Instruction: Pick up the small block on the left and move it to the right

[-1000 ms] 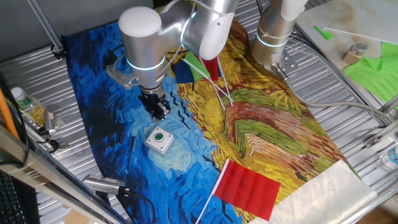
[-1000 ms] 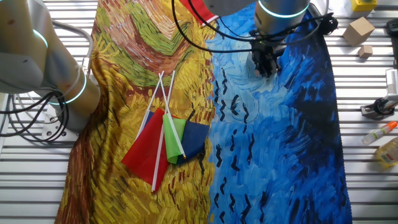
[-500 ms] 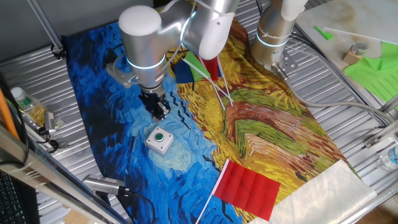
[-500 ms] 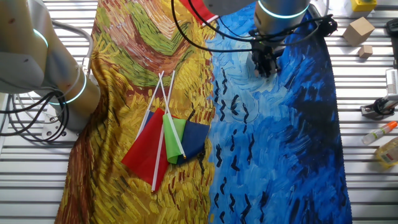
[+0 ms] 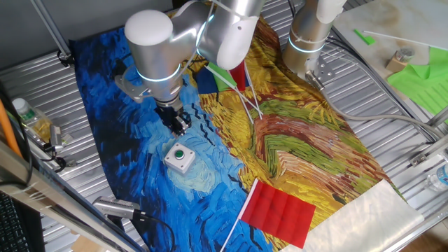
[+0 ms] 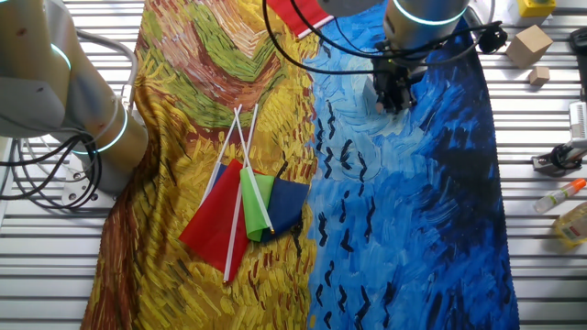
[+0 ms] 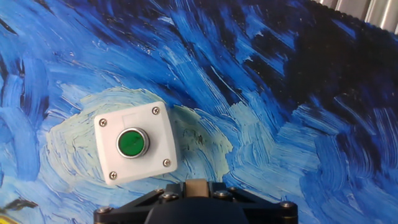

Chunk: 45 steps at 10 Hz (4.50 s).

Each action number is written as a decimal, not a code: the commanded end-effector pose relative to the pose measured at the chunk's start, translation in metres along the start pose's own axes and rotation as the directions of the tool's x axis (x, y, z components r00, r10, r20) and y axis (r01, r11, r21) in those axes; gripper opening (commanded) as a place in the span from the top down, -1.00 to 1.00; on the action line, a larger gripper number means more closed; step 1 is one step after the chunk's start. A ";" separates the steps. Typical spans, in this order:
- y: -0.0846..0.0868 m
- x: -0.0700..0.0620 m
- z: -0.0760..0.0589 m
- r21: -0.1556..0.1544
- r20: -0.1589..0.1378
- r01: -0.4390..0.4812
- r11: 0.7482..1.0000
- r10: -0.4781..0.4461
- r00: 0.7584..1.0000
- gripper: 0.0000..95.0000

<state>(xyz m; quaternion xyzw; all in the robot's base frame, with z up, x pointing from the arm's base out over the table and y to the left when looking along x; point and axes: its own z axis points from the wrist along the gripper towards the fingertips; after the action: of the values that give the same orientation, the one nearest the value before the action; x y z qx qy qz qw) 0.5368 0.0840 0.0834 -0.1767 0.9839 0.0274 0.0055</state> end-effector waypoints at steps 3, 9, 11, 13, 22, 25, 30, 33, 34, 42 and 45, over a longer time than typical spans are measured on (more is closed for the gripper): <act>0.000 -0.001 0.000 0.028 -0.066 0.025 0.999 -0.023 0.998 1.00; 0.000 -0.001 0.000 0.019 -0.087 0.056 0.998 -0.054 0.995 1.00; 0.000 -0.001 0.000 0.032 -0.099 0.059 0.998 -0.056 0.994 1.00; -0.010 0.000 0.007 0.027 -0.088 0.099 0.995 -0.096 0.991 1.00; -0.038 0.000 0.022 0.025 -0.095 0.141 0.990 -0.138 0.986 1.00; -0.038 0.000 0.022 0.024 -0.095 0.142 0.990 -0.140 0.986 1.00; -0.038 0.000 0.022 0.024 -0.102 0.146 0.989 -0.143 0.984 1.00; -0.038 0.000 0.022 0.019 -0.080 0.130 0.991 -0.128 0.989 1.00; -0.038 0.000 0.022 0.026 -0.058 0.118 0.993 -0.116 0.992 1.00; -0.038 0.000 0.022 0.026 -0.030 0.070 0.997 -0.069 0.997 1.00; -0.038 0.000 0.022 0.026 -0.027 0.072 0.997 -0.072 0.997 1.00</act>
<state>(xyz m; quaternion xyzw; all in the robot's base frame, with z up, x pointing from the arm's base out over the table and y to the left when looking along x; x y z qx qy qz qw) 0.5495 0.0499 0.0601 -0.2122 0.9771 0.0112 -0.0037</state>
